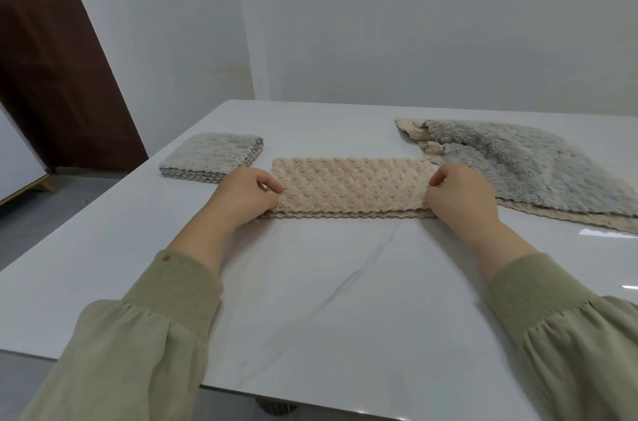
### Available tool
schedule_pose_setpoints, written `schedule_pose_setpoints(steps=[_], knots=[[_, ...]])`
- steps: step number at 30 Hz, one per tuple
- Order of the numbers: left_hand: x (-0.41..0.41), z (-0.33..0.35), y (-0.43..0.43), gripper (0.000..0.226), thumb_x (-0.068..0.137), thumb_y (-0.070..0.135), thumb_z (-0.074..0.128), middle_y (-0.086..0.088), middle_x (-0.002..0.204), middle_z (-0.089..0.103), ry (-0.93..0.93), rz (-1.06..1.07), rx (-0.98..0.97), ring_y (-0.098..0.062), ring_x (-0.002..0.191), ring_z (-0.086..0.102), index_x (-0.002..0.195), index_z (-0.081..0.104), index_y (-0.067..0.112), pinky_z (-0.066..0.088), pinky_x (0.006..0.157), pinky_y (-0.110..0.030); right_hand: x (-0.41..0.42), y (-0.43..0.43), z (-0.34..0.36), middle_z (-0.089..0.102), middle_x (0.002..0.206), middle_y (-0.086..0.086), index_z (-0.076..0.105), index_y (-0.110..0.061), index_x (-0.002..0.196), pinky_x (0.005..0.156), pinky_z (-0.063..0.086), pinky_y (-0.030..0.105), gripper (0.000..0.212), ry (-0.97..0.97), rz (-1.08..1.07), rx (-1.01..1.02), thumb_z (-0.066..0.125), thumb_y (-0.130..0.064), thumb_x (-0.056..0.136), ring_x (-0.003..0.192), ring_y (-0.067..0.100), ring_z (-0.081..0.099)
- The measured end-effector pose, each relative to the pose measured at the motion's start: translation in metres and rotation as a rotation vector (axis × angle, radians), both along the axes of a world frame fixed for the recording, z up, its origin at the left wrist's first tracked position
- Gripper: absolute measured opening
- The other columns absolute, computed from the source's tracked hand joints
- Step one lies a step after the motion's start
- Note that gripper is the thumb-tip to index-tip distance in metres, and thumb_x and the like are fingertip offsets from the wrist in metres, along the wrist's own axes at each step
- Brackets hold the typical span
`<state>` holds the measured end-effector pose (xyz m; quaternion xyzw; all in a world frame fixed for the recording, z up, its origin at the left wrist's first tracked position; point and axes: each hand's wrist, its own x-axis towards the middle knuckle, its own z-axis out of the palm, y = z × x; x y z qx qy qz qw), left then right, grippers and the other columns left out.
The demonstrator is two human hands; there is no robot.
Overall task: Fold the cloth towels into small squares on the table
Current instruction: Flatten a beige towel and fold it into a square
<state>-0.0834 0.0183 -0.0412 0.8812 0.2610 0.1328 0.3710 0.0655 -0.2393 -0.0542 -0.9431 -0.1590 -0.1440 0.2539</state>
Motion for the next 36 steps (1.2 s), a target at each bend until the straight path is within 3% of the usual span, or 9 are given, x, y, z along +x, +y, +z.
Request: schedule_pose_setpoints(steps=[4, 8, 11, 13, 15, 19, 22, 26, 36], knots=[[0.0, -0.001, 0.002, 0.024, 0.076, 0.002, 0.063, -0.002, 0.069, 0.059, 0.013, -0.003, 0.01, -0.018, 0.059, 0.06, 0.084, 0.07, 0.023, 0.048, 0.057, -0.024, 0.0, 0.0, 0.0, 0.067, 0.087, 0.007, 0.065, -0.014, 0.088, 0.076, 0.046, 0.035, 0.019, -0.007, -0.003, -0.012, 0.053, -0.006, 0.075, 0.087, 0.03, 0.059], [-0.001, -0.002, 0.004, 0.018, 0.075, 0.007, 0.068, -0.003, 0.072, 0.064, 0.057, -0.042, 0.041, -0.015, 0.062, 0.061, 0.078, 0.069, 0.024, 0.048, 0.06, -0.024, 0.0, 0.0, 0.0, 0.067, 0.094, 0.009, 0.067, -0.013, 0.092, 0.075, 0.041, 0.032, 0.018, 0.033, -0.009, -0.207, 0.056, -0.008, 0.078, 0.092, 0.032, 0.059], [-0.002, -0.003, 0.006, 0.01, 0.074, 0.017, 0.073, -0.003, 0.085, 0.066, 0.079, -0.015, 0.149, -0.015, 0.072, 0.059, 0.075, 0.067, 0.025, 0.045, 0.064, -0.027, 0.001, 0.0, 0.003, 0.062, 0.105, 0.013, 0.065, -0.011, 0.099, 0.087, 0.041, 0.04, 0.018, -0.137, -0.025, -0.298, 0.059, -0.015, 0.082, 0.104, 0.034, 0.051], [0.0, -0.003, 0.001, 0.009, 0.076, 0.026, 0.073, 0.003, 0.094, 0.057, 0.019, 0.009, 0.382, -0.013, 0.089, 0.049, 0.078, 0.065, 0.026, 0.036, 0.072, -0.027, -0.004, 0.006, 0.006, 0.061, 0.101, 0.012, 0.067, -0.011, 0.098, 0.085, 0.038, 0.039, 0.019, -0.255, 0.094, -0.172, 0.063, -0.019, 0.081, 0.102, 0.033, 0.051], [0.005, -0.004, -0.013, 0.01, 0.077, 0.03, 0.073, 0.008, 0.094, 0.051, -0.168, -0.098, 0.466, -0.009, 0.096, 0.041, 0.082, 0.067, 0.024, 0.029, 0.079, -0.024, -0.015, 0.016, 0.007, 0.062, 0.091, 0.005, 0.069, -0.013, 0.092, 0.081, 0.036, 0.034, 0.014, -0.239, 0.336, -0.085, 0.065, -0.021, 0.081, 0.094, 0.025, 0.051], [0.019, -0.017, -0.039, 0.017, 0.076, 0.027, 0.075, 0.005, 0.092, 0.06, -0.26, -0.413, 0.571, -0.013, 0.096, 0.05, 0.09, 0.071, 0.019, 0.037, 0.083, -0.024, -0.029, 0.028, -0.001, 0.059, 0.089, -0.002, 0.068, -0.019, 0.086, 0.081, 0.038, 0.03, 0.007, -0.115, 0.583, -0.163, 0.066, -0.018, 0.079, 0.092, 0.018, 0.046], [0.025, -0.023, -0.043, 0.011, 0.081, 0.027, 0.07, 0.006, 0.09, 0.062, -0.205, -0.459, 0.591, -0.014, 0.093, 0.054, 0.089, 0.071, 0.02, 0.042, 0.083, -0.029, -0.023, 0.023, 0.0, 0.061, 0.087, 0.002, 0.069, -0.014, 0.082, 0.079, 0.039, 0.034, 0.005, -0.162, 0.555, -0.177, 0.068, -0.011, 0.079, 0.089, 0.022, 0.047], [0.027, -0.024, -0.043, 0.01, 0.084, 0.026, 0.068, 0.007, 0.09, 0.061, -0.197, -0.439, 0.561, -0.011, 0.091, 0.052, 0.088, 0.073, 0.018, 0.04, 0.08, -0.024, -0.016, 0.015, 0.004, 0.062, 0.082, 0.005, 0.069, -0.012, 0.077, 0.072, 0.039, 0.033, 0.012, -0.21, 0.513, -0.259, 0.063, -0.002, 0.076, 0.086, 0.027, 0.052], [0.025, -0.026, -0.038, 0.008, 0.078, 0.018, 0.073, 0.013, 0.083, 0.057, -0.235, -0.446, 0.447, -0.007, 0.085, 0.054, 0.086, 0.074, 0.018, 0.042, 0.081, -0.022, -0.003, -0.02, 0.016, 0.048, 0.087, -0.003, 0.062, -0.017, 0.099, 0.076, 0.039, 0.031, 0.019, -0.054, 0.328, -0.378, 0.06, -0.011, 0.081, 0.095, 0.021, 0.048]])
